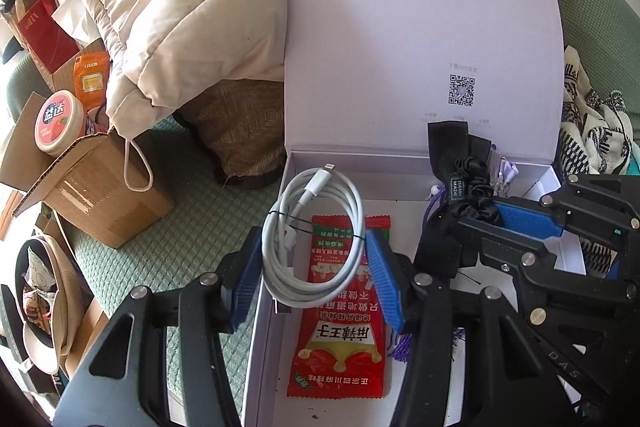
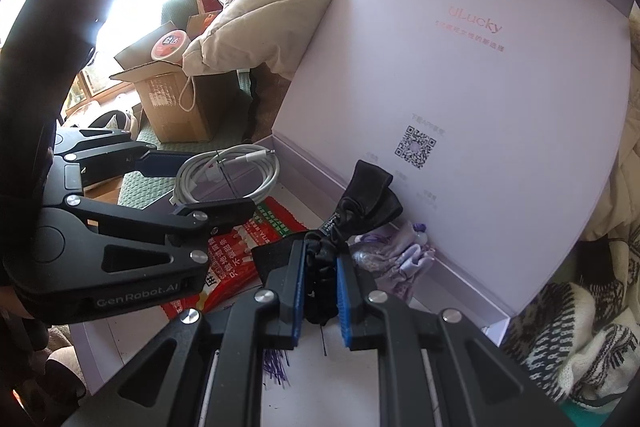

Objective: Organize objects
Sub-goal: 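Lower and release the bow with the right gripper while the left releases the cable in the box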

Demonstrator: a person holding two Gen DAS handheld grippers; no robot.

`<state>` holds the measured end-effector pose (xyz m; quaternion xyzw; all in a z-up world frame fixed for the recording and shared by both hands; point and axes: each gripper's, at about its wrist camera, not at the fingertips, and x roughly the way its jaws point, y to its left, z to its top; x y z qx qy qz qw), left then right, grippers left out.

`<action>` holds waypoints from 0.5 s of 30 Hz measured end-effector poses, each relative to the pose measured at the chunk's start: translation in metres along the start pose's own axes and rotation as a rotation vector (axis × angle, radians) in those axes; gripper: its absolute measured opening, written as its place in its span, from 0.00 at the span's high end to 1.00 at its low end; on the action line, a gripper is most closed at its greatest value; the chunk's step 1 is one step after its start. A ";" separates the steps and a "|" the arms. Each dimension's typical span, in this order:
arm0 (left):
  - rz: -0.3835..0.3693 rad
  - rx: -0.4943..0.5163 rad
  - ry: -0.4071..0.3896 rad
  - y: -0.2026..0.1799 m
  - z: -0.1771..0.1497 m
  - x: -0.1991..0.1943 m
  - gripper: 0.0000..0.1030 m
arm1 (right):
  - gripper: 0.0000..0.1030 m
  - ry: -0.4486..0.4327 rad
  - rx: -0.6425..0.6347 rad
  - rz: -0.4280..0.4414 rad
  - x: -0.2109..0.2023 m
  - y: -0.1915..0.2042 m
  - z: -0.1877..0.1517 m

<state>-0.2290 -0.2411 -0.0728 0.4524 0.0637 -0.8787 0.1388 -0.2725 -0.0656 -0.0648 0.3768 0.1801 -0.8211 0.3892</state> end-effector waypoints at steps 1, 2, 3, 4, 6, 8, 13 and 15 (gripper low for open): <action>-0.001 -0.002 -0.004 0.000 0.000 -0.001 0.52 | 0.87 -0.001 0.003 -0.003 -0.001 -0.001 0.000; -0.004 -0.004 -0.010 0.000 -0.001 -0.003 0.52 | 0.87 -0.001 0.004 -0.005 -0.001 -0.001 0.000; -0.011 -0.005 -0.016 0.000 -0.001 -0.004 0.52 | 0.87 0.000 0.004 -0.008 -0.001 -0.002 -0.001; -0.015 -0.004 -0.020 -0.001 -0.002 -0.006 0.52 | 0.86 0.003 0.005 -0.012 -0.001 -0.003 -0.001; -0.013 0.006 -0.029 -0.004 -0.002 -0.009 0.52 | 0.84 0.006 0.009 -0.018 -0.002 -0.005 -0.002; -0.015 0.014 -0.028 -0.006 -0.003 -0.009 0.52 | 0.78 0.009 0.017 -0.025 0.000 -0.008 -0.001; -0.013 0.019 -0.020 -0.010 -0.006 -0.009 0.52 | 0.61 0.002 0.027 -0.047 -0.011 -0.007 -0.005; -0.008 0.022 -0.022 -0.011 -0.007 -0.010 0.51 | 0.61 0.000 0.031 -0.049 -0.014 -0.010 -0.003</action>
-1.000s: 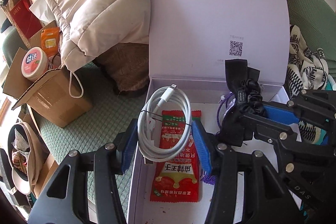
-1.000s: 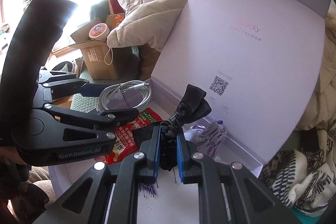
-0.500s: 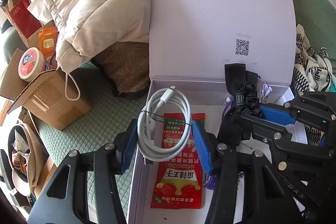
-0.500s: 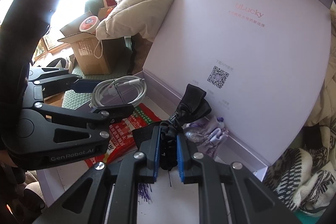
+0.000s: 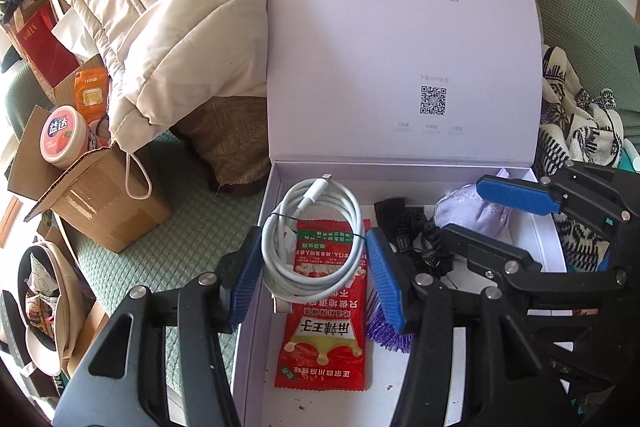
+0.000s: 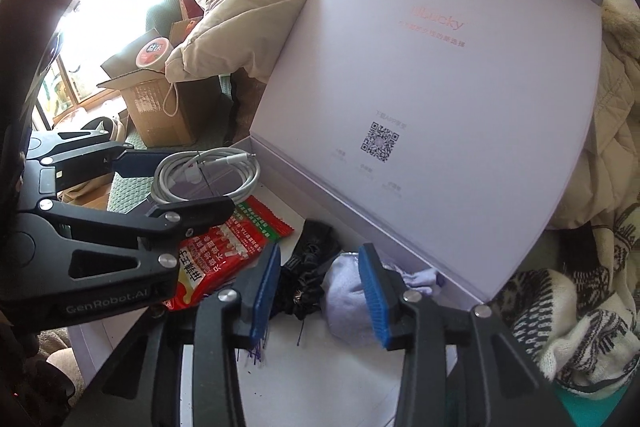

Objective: Organize objects
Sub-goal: 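Lower and release the bow with the right gripper while the left releases the cable in the box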

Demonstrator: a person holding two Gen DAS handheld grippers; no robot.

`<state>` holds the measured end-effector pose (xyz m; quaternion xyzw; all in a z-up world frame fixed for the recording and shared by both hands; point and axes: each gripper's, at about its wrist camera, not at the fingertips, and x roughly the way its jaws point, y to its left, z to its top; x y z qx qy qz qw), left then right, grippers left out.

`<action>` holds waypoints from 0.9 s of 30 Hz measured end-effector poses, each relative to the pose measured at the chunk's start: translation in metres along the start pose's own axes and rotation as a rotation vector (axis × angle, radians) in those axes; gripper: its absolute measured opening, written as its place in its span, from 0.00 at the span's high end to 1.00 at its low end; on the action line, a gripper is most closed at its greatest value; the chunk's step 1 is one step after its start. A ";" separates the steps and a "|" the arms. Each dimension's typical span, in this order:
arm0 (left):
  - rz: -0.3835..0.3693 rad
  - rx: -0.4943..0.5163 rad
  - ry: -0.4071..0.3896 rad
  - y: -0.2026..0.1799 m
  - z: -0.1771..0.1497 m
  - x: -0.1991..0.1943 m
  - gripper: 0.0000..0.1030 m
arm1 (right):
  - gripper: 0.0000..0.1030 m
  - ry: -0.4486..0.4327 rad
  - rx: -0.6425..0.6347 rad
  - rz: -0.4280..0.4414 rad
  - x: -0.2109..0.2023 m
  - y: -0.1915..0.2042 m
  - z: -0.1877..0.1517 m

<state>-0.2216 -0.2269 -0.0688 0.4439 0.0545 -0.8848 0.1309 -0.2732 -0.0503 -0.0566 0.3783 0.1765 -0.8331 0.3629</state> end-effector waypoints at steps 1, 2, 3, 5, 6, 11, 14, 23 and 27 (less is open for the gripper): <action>0.001 0.000 0.000 0.000 0.000 -0.001 0.51 | 0.61 -0.001 0.001 -0.004 -0.002 -0.001 0.000; 0.002 -0.001 0.001 -0.001 -0.001 -0.002 0.51 | 0.61 -0.002 0.002 -0.008 -0.003 -0.002 0.000; 0.002 -0.001 0.001 -0.001 -0.001 -0.003 0.51 | 0.61 -0.003 0.003 -0.009 -0.005 -0.002 0.001; 0.002 0.000 -0.001 -0.009 -0.001 -0.005 0.51 | 0.61 -0.010 0.004 -0.008 -0.010 -0.003 0.002; 0.003 0.000 -0.002 -0.011 -0.001 -0.007 0.51 | 0.61 -0.013 0.003 -0.009 -0.013 -0.003 0.002; 0.000 -0.004 -0.017 -0.015 -0.004 -0.018 0.51 | 0.61 -0.030 -0.002 -0.012 -0.029 -0.004 0.001; 0.001 -0.010 -0.027 -0.007 0.009 -0.030 0.51 | 0.61 -0.041 -0.006 -0.016 -0.037 -0.004 0.003; 0.009 -0.024 -0.066 -0.008 0.013 -0.077 0.51 | 0.61 -0.090 -0.019 -0.025 -0.069 0.000 0.008; 0.011 -0.027 -0.083 -0.014 0.013 -0.102 0.51 | 0.61 -0.110 -0.025 -0.029 -0.085 0.001 0.008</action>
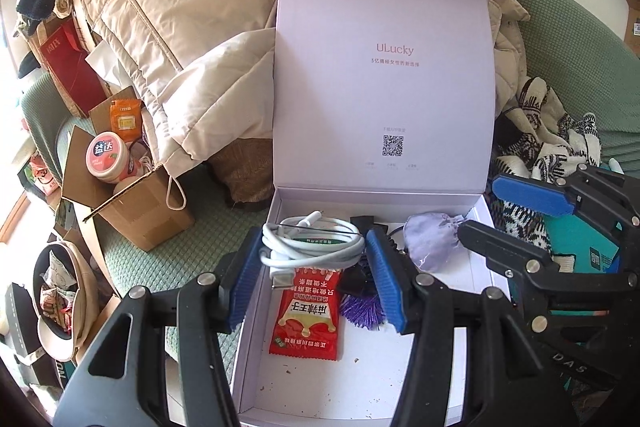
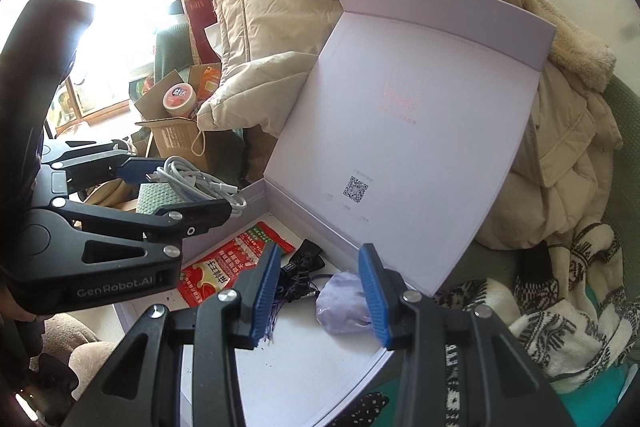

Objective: Organize objects
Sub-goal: 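Lower and release the bow with the right gripper while the left releases the cable in the box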

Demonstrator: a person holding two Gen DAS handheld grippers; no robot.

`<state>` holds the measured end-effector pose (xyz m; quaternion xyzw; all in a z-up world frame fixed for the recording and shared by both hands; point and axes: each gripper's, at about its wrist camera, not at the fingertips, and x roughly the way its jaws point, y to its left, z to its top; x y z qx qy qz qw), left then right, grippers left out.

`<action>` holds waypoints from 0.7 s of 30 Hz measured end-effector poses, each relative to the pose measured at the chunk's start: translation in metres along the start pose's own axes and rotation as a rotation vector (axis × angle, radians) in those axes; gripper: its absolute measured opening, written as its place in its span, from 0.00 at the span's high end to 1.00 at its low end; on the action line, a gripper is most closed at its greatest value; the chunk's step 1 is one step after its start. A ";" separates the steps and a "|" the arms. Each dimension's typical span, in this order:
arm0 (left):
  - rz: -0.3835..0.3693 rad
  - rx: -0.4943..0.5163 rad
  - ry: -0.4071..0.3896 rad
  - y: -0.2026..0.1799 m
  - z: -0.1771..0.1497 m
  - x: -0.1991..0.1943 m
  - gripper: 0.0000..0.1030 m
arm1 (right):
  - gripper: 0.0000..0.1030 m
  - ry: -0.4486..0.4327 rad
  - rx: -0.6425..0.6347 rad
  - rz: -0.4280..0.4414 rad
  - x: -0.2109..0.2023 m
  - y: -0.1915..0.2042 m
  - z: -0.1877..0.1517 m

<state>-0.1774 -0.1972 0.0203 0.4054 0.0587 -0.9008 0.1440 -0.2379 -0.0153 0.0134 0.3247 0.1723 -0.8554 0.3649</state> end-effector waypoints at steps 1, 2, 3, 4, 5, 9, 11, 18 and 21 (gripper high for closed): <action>0.001 -0.001 -0.004 -0.001 0.000 -0.005 0.51 | 0.61 -0.007 -0.002 -0.001 -0.004 0.000 0.001; 0.003 -0.001 -0.008 -0.002 0.001 -0.010 0.51 | 0.61 -0.013 -0.003 -0.002 -0.009 0.001 0.001; 0.004 -0.001 -0.013 -0.004 0.001 -0.014 0.51 | 0.61 -0.019 -0.004 -0.004 -0.013 0.002 0.002; 0.005 -0.001 -0.019 -0.005 0.001 -0.018 0.51 | 0.61 -0.025 -0.005 -0.006 -0.017 0.002 0.002; 0.006 -0.001 -0.024 -0.007 0.001 -0.023 0.51 | 0.61 -0.030 -0.007 -0.007 -0.022 0.003 0.002; 0.012 -0.002 -0.037 -0.011 0.001 -0.039 0.51 | 0.61 -0.052 -0.013 -0.014 -0.036 0.005 0.003; 0.012 -0.003 -0.045 -0.014 0.000 -0.047 0.51 | 0.61 -0.061 -0.016 -0.018 -0.044 0.006 0.003; 0.022 -0.008 -0.077 -0.021 -0.005 -0.071 0.47 | 0.61 -0.087 -0.019 -0.022 -0.066 0.009 -0.001; 0.026 -0.013 -0.073 -0.022 -0.009 -0.073 0.46 | 0.61 -0.087 -0.017 -0.021 -0.071 0.011 -0.005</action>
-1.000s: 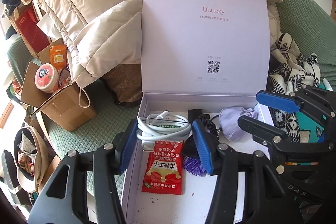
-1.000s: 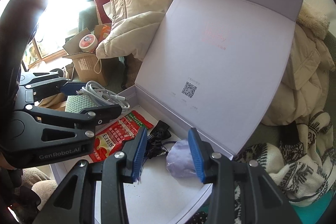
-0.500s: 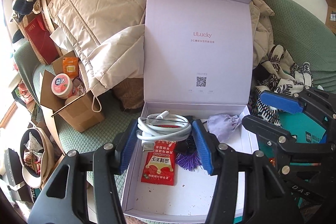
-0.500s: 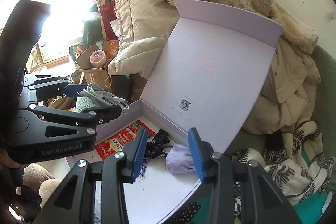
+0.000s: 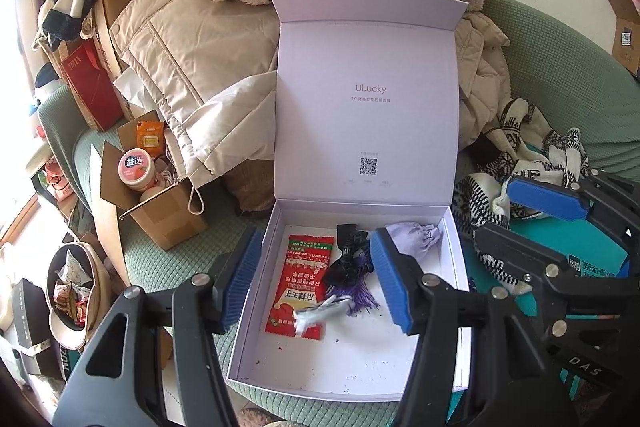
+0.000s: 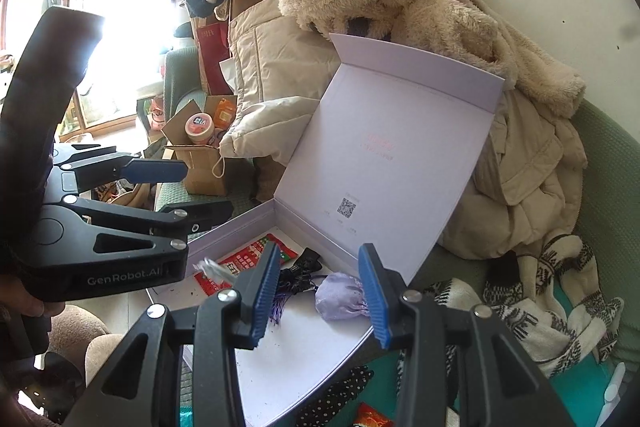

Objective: Organize objects
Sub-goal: 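Lower and release the bow with the right gripper while the left releases the cable in the box, then withdraw both grippers from the box back over the teal mat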

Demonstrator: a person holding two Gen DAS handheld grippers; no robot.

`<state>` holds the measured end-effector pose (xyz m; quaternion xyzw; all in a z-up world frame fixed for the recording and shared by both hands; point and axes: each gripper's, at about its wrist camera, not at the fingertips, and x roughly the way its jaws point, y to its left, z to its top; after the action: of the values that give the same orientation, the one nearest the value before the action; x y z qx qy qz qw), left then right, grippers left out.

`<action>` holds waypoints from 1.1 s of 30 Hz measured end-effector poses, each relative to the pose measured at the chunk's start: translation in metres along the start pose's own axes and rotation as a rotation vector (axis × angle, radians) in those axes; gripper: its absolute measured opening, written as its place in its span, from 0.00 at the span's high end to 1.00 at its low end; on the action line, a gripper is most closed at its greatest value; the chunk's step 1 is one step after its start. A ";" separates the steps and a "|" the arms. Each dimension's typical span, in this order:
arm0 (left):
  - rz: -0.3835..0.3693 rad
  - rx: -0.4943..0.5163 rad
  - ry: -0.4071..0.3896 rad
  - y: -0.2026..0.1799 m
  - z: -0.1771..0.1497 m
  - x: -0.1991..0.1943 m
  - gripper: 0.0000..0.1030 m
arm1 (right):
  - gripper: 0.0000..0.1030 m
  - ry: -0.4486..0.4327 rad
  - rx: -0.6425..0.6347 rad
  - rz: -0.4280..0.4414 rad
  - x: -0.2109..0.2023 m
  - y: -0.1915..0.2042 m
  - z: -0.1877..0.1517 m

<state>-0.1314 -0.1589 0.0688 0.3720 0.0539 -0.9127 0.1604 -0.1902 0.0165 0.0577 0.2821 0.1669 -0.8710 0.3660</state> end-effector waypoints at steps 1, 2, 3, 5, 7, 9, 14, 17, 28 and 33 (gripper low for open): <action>0.003 -0.004 0.006 0.000 -0.002 0.000 0.46 | 0.61 0.001 -0.001 0.001 -0.001 0.001 -0.001; 0.007 -0.010 0.014 0.001 -0.004 0.001 0.45 | 0.61 0.002 -0.001 0.003 -0.003 0.002 -0.003; 0.010 -0.014 0.023 0.001 -0.006 0.001 0.42 | 0.61 0.005 -0.001 0.003 -0.004 0.003 -0.004; 0.017 -0.018 0.033 0.001 -0.010 0.002 0.34 | 0.61 0.011 -0.004 0.003 -0.005 0.004 -0.007; 0.019 -0.018 0.030 0.001 -0.014 0.000 0.33 | 0.61 0.014 -0.004 0.001 -0.007 0.006 -0.009; 0.019 -0.019 0.029 0.001 -0.016 -0.003 0.33 | 0.61 0.014 -0.001 0.002 -0.009 0.006 -0.010; 0.026 -0.022 0.016 0.001 -0.018 -0.016 0.33 | 0.61 0.006 0.005 0.001 -0.017 0.008 -0.013; 0.031 -0.021 0.009 -0.002 -0.021 -0.026 0.33 | 0.61 0.000 0.009 0.001 -0.024 0.008 -0.016; 0.020 -0.006 -0.006 -0.030 -0.041 -0.060 0.32 | 0.57 -0.009 0.019 -0.016 -0.057 0.009 -0.037; 0.008 -0.001 -0.011 -0.045 -0.052 -0.074 0.30 | 0.56 -0.012 0.029 -0.029 -0.073 0.008 -0.049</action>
<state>-0.0617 -0.0862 0.0820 0.3674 0.0519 -0.9139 0.1646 -0.1243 0.0757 0.0634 0.2797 0.1559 -0.8802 0.3503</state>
